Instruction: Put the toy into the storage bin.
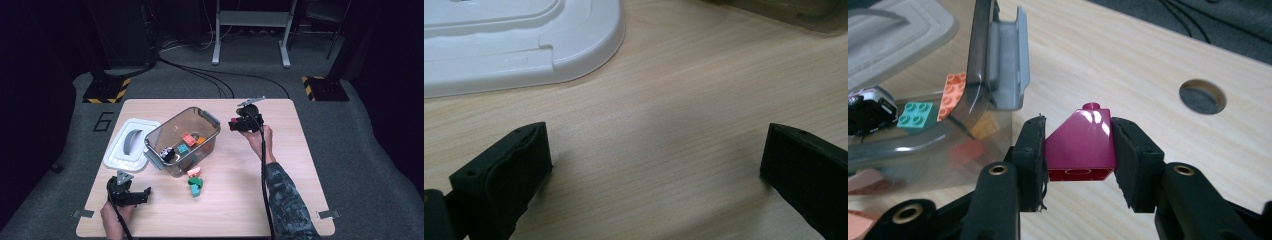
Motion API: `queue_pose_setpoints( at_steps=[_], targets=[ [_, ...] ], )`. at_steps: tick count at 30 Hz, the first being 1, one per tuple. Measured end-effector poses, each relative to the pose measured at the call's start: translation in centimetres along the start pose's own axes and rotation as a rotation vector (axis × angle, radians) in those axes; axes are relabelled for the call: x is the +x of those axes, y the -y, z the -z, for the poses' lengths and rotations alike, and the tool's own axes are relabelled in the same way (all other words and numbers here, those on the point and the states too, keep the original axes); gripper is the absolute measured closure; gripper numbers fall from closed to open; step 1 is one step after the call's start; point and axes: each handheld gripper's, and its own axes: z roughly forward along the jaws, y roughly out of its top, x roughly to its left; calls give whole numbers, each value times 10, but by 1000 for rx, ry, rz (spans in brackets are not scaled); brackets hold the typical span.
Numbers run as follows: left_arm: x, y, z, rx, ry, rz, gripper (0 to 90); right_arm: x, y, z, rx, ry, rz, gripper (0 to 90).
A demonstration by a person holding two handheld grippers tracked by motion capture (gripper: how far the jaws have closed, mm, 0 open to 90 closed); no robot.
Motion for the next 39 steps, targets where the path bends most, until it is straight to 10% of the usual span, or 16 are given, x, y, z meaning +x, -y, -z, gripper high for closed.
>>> queue_pose_setpoints(
  at_steps=[22, 39],
  targets=[
    [0, 0, 0, 0, 0, -1, 0, 11, -38, 24, -75, 2, 53, 591],
    [0, 0, 0, 0, 0, 0, 0, 61, -51, 17, -75, -95, 138, 590]
  ],
)
